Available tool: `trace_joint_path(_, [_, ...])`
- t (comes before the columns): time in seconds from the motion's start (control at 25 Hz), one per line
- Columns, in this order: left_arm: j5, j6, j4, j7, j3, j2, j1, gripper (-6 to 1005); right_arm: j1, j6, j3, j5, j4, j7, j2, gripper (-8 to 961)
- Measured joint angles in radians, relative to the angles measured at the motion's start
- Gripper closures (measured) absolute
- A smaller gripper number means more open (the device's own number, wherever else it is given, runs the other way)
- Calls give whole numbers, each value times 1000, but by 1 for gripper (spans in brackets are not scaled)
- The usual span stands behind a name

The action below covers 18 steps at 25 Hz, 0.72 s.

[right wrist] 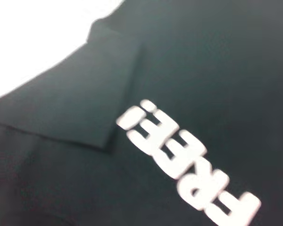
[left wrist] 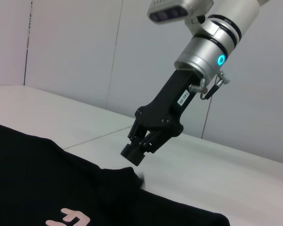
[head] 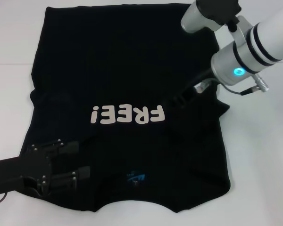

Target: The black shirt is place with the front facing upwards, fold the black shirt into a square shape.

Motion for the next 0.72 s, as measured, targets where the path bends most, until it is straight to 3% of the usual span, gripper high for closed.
trace_joint_path(0.08, [0, -1, 0, 0, 0, -1, 1, 258, -25, 7, 8, 100, 7, -35, -8, 825])
trace_joint_path(0.24, [0, -2, -1, 0, 0, -2, 1, 259, -57, 37, 28, 128, 9, -7, -21, 817])
trace_joint_path(0.44, [2, -2, -2, 0, 0, -2, 0, 259, -108, 70, 42, 90, 21, 163, -70, 585])
trace_joint_path(0.56, [4, -2, -2, 0, 0, -3, 0, 259, -121, 59, 45, 30, 35, 277, -108, 366])
trace_joint_path(0.72, [6, -2, -2, 0, 0, -3, -1, 259, -125, 41, 48, -83, 33, 361, -120, 184])
